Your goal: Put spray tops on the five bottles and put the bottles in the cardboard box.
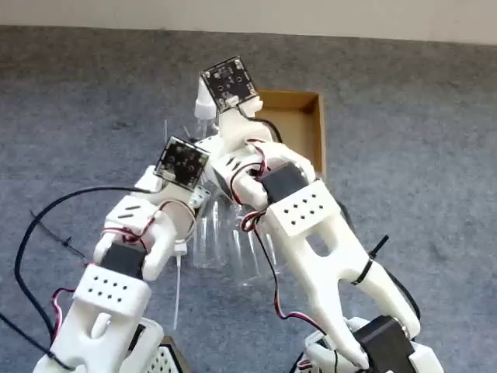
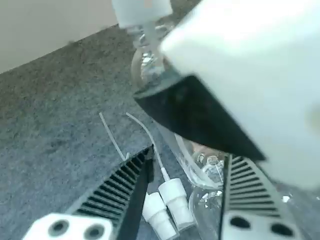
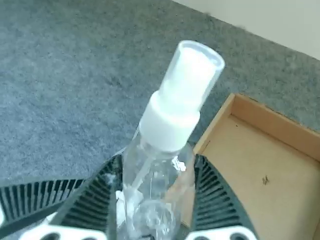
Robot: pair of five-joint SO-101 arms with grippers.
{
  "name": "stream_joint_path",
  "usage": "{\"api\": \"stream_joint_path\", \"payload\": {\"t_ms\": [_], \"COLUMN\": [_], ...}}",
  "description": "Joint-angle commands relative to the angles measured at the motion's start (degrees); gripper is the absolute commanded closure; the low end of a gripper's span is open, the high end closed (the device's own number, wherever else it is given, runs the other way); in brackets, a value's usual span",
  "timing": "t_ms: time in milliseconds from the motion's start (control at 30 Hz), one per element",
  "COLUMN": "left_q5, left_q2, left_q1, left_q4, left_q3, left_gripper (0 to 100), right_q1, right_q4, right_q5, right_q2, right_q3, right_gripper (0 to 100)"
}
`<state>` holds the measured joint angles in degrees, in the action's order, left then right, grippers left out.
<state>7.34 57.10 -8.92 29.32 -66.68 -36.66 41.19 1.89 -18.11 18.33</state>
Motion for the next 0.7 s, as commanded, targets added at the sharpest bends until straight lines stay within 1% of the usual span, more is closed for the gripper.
{"api": "stream_joint_path", "payload": {"t_ms": [0, 67, 133, 300, 367, 533, 600, 667], "left_q5": [-0.44, -0.44, -0.44, -0.44, -0.44, -0.88, -1.67, -3.16], "left_q2": [-1.45, -1.45, -1.45, -1.45, -1.45, -1.45, -1.45, -1.45], "left_q1": [1.80, 1.71, 1.80, 2.42, 4.53, 13.67, 15.52, 16.22], "left_q4": [-2.37, -2.37, -2.20, -2.02, -2.02, -2.29, -2.37, -2.37], "left_q3": [0.66, 0.57, 0.22, -1.27, -1.89, -1.89, -1.89, -1.89], "left_gripper": [79, 79, 79, 79, 79, 79, 79, 79], "right_q1": [-0.31, -0.13, 1.45, 8.66, 10.59, 11.12, 11.12, 11.21], "right_q4": [0.22, 0.04, -1.80, -15.60, -20.70, -30.90, -34.15, -35.30], "right_q5": [-0.26, 0.35, 2.99, 4.92, 4.92, 4.66, 4.66, 4.75], "right_q2": [-2.86, -2.77, -2.42, 3.21, 7.34, 19.38, 23.87, 27.56], "right_q3": [-3.91, -3.91, -4.00, -4.26, -4.62, -7.78, -9.98, -12.70], "right_gripper": [99.4, 99.4, 99.4, 99.4, 99.4, 99.4, 99.4, 99.4]}}
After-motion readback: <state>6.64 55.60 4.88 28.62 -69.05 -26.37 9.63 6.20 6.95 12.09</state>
